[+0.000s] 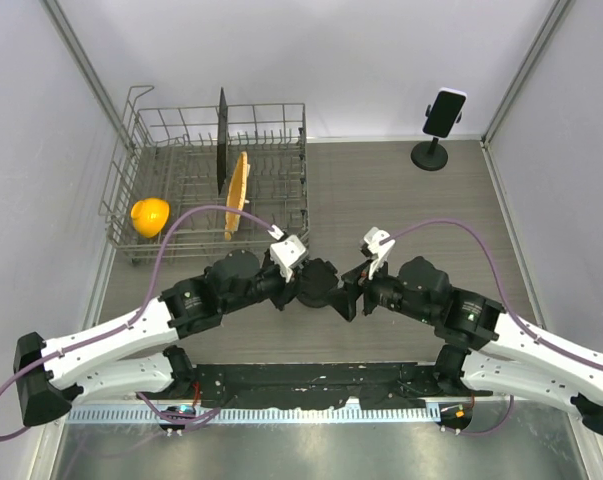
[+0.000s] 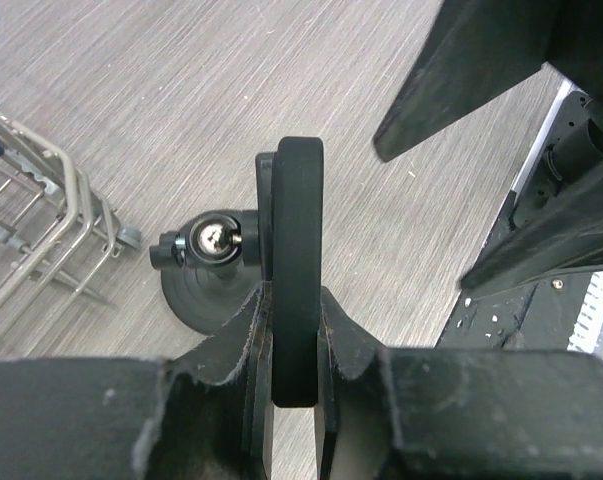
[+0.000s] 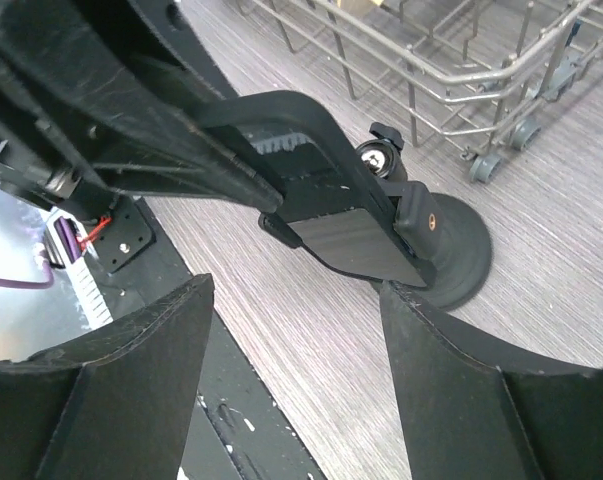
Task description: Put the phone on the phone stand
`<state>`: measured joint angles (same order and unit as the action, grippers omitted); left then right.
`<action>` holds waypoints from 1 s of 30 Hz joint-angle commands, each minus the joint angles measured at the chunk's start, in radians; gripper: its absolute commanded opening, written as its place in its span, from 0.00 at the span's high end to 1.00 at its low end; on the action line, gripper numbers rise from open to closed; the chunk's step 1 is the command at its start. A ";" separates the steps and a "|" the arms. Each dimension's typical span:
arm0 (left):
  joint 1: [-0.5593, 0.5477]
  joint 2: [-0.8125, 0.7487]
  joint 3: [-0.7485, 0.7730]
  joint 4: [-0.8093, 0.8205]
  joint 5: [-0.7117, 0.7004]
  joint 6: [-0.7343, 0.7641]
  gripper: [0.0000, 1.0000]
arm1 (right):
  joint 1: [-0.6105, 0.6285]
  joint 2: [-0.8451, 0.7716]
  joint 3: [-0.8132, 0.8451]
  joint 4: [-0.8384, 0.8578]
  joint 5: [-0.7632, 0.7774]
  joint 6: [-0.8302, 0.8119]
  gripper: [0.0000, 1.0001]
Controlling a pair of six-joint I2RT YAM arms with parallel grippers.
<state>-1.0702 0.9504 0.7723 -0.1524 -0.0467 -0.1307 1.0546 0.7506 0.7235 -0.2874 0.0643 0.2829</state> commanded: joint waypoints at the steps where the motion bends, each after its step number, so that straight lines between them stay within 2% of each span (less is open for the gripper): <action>1: 0.056 -0.022 0.123 -0.093 0.103 0.019 1.00 | -0.005 -0.034 0.010 0.027 -0.024 -0.021 0.26; 4: 0.119 0.005 0.168 -0.121 0.195 0.026 1.00 | -0.018 -0.002 0.011 0.047 -0.052 -0.034 0.26; 8: 0.157 0.018 0.182 -0.150 0.344 0.043 1.00 | -0.071 0.082 0.027 0.083 -0.185 -0.047 0.27; 14: 0.174 0.019 0.202 -0.220 0.455 0.063 1.00 | -0.230 0.125 -0.050 0.232 -0.443 -0.037 0.27; 17: 0.181 0.037 0.228 -0.256 0.482 0.072 1.00 | -0.266 0.125 -0.085 0.283 -0.535 -0.039 0.27; 20: 0.191 0.056 0.251 -0.279 0.508 0.082 1.00 | -0.272 0.130 -0.122 0.404 -0.621 -0.047 0.27; 24: 0.200 0.067 0.265 -0.282 0.528 0.083 1.00 | -0.275 0.182 -0.127 0.436 -0.765 -0.048 0.36; 30: 0.217 0.067 0.249 -0.260 0.558 0.082 1.00 | -0.275 0.202 -0.162 0.490 -0.778 -0.021 0.44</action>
<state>-0.8631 1.0218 0.9798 -0.4923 0.4484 -0.0463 0.7700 0.9504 0.5682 0.0776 -0.6006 0.2401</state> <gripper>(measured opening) 0.193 0.577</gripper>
